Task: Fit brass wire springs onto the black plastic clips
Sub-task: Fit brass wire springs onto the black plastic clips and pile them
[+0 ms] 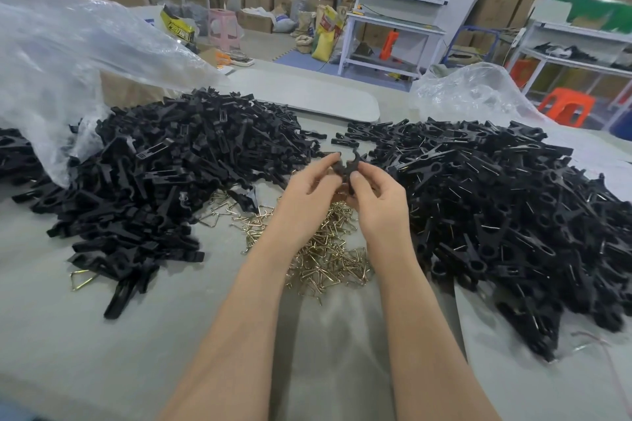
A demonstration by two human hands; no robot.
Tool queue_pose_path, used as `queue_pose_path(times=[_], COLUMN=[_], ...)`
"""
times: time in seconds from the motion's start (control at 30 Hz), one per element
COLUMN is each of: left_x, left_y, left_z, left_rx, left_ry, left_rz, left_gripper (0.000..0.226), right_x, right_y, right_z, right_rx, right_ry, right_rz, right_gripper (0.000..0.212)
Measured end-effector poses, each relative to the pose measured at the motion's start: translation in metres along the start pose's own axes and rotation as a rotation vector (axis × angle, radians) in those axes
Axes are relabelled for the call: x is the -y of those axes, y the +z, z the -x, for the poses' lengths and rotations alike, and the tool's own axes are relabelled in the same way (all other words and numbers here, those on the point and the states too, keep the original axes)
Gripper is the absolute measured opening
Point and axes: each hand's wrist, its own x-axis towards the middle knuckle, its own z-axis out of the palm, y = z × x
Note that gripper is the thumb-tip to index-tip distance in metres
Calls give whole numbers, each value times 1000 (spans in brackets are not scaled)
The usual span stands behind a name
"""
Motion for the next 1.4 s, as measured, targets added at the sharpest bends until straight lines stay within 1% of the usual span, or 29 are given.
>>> queue_pose_path(times=[0.07,0.1,0.17,0.27,0.33,0.4,0.53,0.73,0.9,0.97,1.03,1.07,1.13,1.17,1.2,1.23,1.3,1.33,1.37,1.4], left_x=[-2,-1,2,4,7,9,9,9,7,6,3,2,1,0,0,0,0,-1,-1,-2], left_y=[0,-1,-3,-6,-6,-5,-5,-6,-6,-10,-13,-15,-19,-21,-23,-23,-23,-24,-25,-28], left_z=[2,2,1,-2,-4,-4,-4,-4,-3,-1,1,2,2,3,3,3,2,1,-1,-2], left_rx=[52,43,-8,-87,-147,-182,-176,-144,-127,-116,-77,-45,61,124,177,198,144,92,26,-51], left_ry=[50,69,105,119,114,113,87,99,95,87,33,-17,-124,-160,-178,-185,-183,-181,-189,-207], left_rz=[-92,-134,-230,-329,-343,-324,-285,-289,-277,-219,-65,46,256,310,335,354,437,513,612,736], left_gripper=[25,24,23,13,13,17,31,28,25,21,17,17,28,33,33,30,23,23,23,23], right_x=[1,2,1,1,2,4,5,7,9,10,10,12,14,16,17,17,14,11,8,4], right_y=[-1,-2,-3,-4,-3,-3,-6,-6,-8,-9,-10,-11,-15,-17,-18,-18,-15,-14,-13,-13], right_z=[1,1,1,2,2,3,3,4,5,5,5,5,4,4,4,4,3,2,1,1], right_rx=[1,10,45,106,122,98,-2,24,24,43,64,93,213,272,303,307,244,186,134,106], right_ry=[-10,-17,-31,-24,-21,-31,-18,-53,-79,-71,-25,27,148,196,232,260,316,317,282,216], right_rz=[-19,-20,-20,-66,-70,-59,-105,-46,-14,-12,-71,-139,-348,-436,-484,-514,-535,-475,-301,-10], right_gripper=[24,24,23,26,27,21,14,14,25,26,20,18,19,21,22,20,14,16,23,32])
